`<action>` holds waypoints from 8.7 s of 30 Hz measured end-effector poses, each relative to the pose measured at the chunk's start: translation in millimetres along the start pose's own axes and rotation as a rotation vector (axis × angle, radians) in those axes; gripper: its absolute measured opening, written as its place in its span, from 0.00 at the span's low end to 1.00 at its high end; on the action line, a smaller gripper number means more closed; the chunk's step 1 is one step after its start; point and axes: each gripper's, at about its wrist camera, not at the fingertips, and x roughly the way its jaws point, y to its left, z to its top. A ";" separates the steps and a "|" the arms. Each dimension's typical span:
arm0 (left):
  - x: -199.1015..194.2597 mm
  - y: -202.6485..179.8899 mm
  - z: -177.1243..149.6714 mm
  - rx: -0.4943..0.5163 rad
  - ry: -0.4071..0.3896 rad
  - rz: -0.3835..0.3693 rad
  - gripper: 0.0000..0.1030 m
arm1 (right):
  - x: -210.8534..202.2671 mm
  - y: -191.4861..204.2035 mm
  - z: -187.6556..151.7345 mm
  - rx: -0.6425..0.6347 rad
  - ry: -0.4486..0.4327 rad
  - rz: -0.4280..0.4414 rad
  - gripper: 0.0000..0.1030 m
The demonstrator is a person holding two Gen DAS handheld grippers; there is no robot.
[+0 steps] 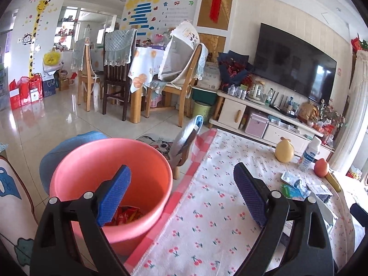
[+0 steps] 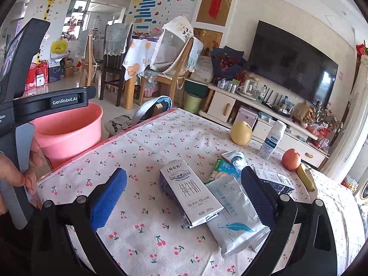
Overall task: Collect trash
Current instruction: 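Move both open tools back over the table, then grasp the white wet-wipes pack with the blue feather with the left tool, then lift the wipes pack with the left tool while the right tool reaches for the milk carton, then grasp the white milk carton with the right tool while the left tool holds the wipes pack, then drop the wipes pack and milk carton into the pink bucket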
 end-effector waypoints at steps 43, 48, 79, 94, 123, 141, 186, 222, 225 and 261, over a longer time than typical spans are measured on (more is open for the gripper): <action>-31.4 -176.8 -82.6 0.281 0.225 -0.162 0.89 | -20.0 -197.1 -72.2 0.359 0.098 -0.067 0.95; -28.0 -194.1 -94.3 0.251 0.278 -0.195 0.89 | -15.8 -213.6 -72.6 0.385 0.105 -0.085 0.95; 49.8 -158.2 -83.4 0.161 0.455 0.114 0.71 | 29.6 -247.4 -80.2 0.525 0.261 0.037 0.95; 49.6 -210.8 -104.5 -0.152 0.706 -0.251 0.71 | 44.1 -254.2 -90.0 0.540 0.347 0.014 0.95; 86.9 -250.3 -113.5 0.071 0.744 -0.058 0.95 | 48.2 -260.2 -91.7 0.575 0.364 0.084 0.95; 70.7 -246.2 -118.5 0.161 0.667 -0.126 0.81 | 53.2 -254.4 -92.2 0.586 0.386 0.131 0.95; 49.8 -85.2 -18.8 -0.046 0.334 -0.164 0.78 | 61.9 -139.4 -50.7 0.517 0.275 0.359 0.95; 74.4 -4.8 5.9 -0.009 0.211 0.058 0.78 | 162.6 -18.4 -3.6 0.460 0.431 0.237 0.74; 74.7 -0.5 7.6 -0.017 0.210 0.065 0.78 | 160.8 -14.5 -1.4 0.430 0.420 0.218 0.61; 71.2 110.8 26.9 -0.306 0.168 0.176 0.77 | 148.4 100.3 118.5 0.108 0.210 0.337 0.53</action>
